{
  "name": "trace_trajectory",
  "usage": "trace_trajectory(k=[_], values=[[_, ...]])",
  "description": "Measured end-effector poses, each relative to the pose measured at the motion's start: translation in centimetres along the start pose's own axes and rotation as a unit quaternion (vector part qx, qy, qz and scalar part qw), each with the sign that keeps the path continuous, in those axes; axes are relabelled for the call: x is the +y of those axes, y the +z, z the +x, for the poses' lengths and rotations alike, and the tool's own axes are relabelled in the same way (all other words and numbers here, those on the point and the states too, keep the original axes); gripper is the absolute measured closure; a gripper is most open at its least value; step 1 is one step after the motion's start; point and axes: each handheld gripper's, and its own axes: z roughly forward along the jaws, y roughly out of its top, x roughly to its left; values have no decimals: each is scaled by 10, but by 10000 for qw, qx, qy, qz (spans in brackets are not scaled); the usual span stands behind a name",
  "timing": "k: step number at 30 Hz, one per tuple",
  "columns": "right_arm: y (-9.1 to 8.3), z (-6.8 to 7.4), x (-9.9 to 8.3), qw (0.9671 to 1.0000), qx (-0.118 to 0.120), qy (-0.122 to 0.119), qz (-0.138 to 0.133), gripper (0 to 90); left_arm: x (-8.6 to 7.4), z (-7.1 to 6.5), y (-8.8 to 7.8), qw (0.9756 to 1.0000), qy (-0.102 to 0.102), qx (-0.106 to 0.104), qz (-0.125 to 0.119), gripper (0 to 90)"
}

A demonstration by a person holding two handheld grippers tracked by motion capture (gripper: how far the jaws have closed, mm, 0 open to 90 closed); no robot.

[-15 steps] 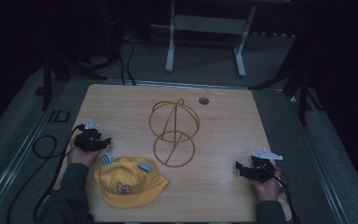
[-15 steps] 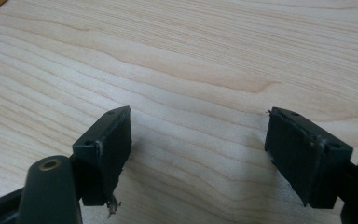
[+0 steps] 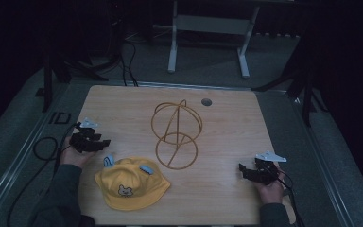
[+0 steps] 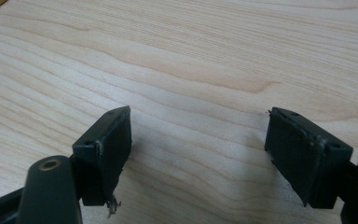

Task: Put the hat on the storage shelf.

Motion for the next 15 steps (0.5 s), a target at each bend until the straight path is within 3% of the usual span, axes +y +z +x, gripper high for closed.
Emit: trace_trajectory(k=[4,8,15], values=[[0,0,0,10000,0,-3,-3,227,2,-3,-6,9999,99,-63,-2,488],[0,0,0,10000,0,1,1,227,4,-9,-20,9989,230,-401,-100,492],[0,0,0,10000,-1,-3,-2,227,8,-20,-34,9961,550,-692,-72,509]])
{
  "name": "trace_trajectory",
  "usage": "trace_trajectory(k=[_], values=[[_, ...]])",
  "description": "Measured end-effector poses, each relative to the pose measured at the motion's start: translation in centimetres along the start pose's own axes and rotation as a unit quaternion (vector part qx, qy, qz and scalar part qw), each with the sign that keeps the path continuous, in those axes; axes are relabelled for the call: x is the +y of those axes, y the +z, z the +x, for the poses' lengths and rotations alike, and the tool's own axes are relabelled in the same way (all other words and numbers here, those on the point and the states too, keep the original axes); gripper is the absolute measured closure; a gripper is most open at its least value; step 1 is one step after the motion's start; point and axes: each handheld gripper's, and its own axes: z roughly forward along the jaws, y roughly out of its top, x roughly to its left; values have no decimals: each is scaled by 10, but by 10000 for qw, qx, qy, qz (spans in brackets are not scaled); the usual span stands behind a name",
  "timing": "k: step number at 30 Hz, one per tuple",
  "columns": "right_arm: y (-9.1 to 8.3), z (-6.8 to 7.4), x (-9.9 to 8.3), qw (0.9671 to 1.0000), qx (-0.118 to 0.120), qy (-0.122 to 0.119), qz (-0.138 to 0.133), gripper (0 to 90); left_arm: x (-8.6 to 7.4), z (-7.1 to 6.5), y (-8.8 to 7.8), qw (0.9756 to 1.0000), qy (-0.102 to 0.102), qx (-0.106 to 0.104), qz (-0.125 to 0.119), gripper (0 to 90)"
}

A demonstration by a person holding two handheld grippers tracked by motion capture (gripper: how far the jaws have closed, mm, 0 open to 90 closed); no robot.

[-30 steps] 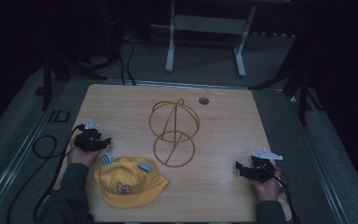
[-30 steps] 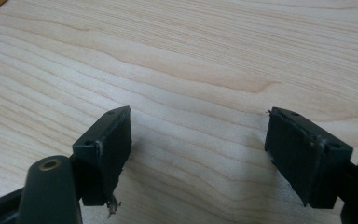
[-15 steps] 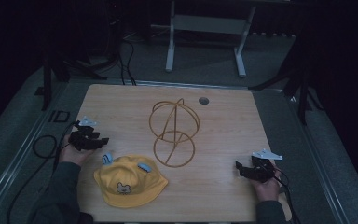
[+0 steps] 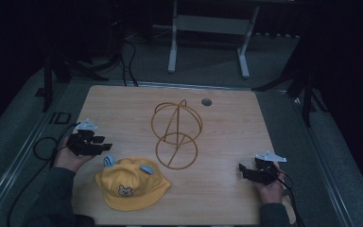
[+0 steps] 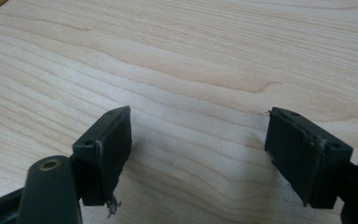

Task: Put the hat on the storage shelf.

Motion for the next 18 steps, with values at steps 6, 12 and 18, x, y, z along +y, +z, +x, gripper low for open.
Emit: trace_trajectory(k=[6,12,18], values=[[0,0,0,10000,-2,1,-2,227,9,-9,-12,9997,203,-160,-38,520],[0,0,0,10000,-1,-1,0,227,15,-16,-18,9993,309,-183,-130,519],[0,0,0,10000,-1,-1,0,227,22,-27,-21,9977,570,-335,-118,514]])
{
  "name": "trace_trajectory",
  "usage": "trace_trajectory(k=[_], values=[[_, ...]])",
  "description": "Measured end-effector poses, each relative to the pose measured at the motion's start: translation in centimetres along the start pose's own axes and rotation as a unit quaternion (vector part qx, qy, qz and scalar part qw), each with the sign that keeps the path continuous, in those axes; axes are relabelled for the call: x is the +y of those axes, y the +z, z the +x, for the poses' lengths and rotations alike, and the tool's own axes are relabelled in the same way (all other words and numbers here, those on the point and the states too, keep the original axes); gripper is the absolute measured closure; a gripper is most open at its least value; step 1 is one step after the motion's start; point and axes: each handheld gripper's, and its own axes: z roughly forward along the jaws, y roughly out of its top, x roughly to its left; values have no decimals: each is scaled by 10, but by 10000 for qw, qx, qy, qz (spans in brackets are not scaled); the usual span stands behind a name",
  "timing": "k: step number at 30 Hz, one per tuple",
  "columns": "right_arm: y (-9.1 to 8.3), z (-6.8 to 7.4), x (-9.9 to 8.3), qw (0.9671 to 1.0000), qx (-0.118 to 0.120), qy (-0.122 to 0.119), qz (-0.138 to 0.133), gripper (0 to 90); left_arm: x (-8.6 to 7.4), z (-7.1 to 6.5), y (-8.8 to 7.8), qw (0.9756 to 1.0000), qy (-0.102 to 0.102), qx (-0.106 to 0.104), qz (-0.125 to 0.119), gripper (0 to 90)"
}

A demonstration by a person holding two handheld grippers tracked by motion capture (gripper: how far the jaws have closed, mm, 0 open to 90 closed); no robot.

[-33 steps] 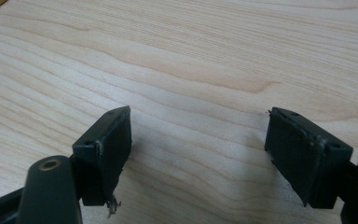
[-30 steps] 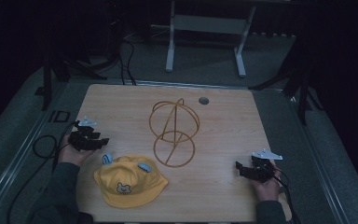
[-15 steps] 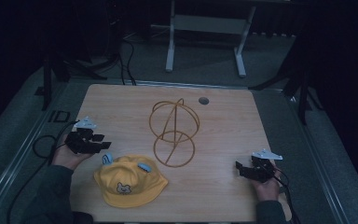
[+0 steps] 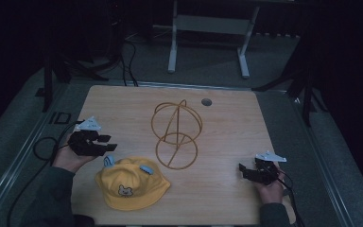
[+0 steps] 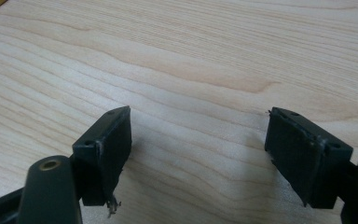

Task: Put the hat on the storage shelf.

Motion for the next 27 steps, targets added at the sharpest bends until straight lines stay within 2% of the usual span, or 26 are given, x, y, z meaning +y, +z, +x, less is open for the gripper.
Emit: trace_trajectory(k=[8,13,15,24,27], values=[[0,0,0,10000,1,3,2,227,5,-10,-4,9996,206,-200,-67,505],[0,0,0,10000,0,-1,-1,227,9,-15,-10,9983,329,-446,-176,503],[0,0,0,10000,0,1,1,227,9,-17,-11,9981,352,-478,-183,503],[0,0,0,10000,0,5,0,227,19,-28,-15,9942,697,-816,-99,504],[0,0,0,10000,-1,-1,-1,227,20,-32,-15,9930,750,-901,-120,497]])
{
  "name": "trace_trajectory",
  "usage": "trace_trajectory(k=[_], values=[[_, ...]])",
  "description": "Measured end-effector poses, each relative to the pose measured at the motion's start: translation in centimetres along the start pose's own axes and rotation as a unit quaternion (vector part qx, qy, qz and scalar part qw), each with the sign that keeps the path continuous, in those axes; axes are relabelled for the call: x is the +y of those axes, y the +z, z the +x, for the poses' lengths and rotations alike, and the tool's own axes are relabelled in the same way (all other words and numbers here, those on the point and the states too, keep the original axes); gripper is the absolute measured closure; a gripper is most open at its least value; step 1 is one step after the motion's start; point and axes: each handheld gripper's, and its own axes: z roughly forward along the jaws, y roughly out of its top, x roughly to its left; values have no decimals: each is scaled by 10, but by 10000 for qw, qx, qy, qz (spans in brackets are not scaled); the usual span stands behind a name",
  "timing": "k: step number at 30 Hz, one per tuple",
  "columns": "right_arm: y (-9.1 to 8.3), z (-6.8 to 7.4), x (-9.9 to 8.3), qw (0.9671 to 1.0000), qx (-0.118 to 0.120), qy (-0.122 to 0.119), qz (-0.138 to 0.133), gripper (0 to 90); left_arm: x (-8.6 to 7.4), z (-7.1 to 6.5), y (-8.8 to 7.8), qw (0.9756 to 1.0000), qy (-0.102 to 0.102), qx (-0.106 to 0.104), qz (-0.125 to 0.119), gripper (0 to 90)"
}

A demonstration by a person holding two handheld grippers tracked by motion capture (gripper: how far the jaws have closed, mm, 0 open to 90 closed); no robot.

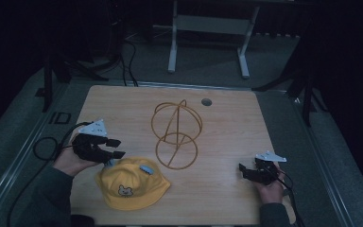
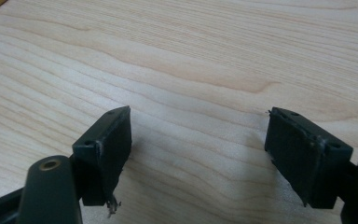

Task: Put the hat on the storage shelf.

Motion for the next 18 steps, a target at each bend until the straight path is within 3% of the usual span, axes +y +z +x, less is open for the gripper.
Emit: trace_trajectory(k=[10,18], values=[[0,0,0,10000,0,1,2,227,4,-6,-2,9997,101,-203,-34,469],[0,0,0,10000,0,3,-1,227,9,-15,-2,9979,347,-481,253,460]])
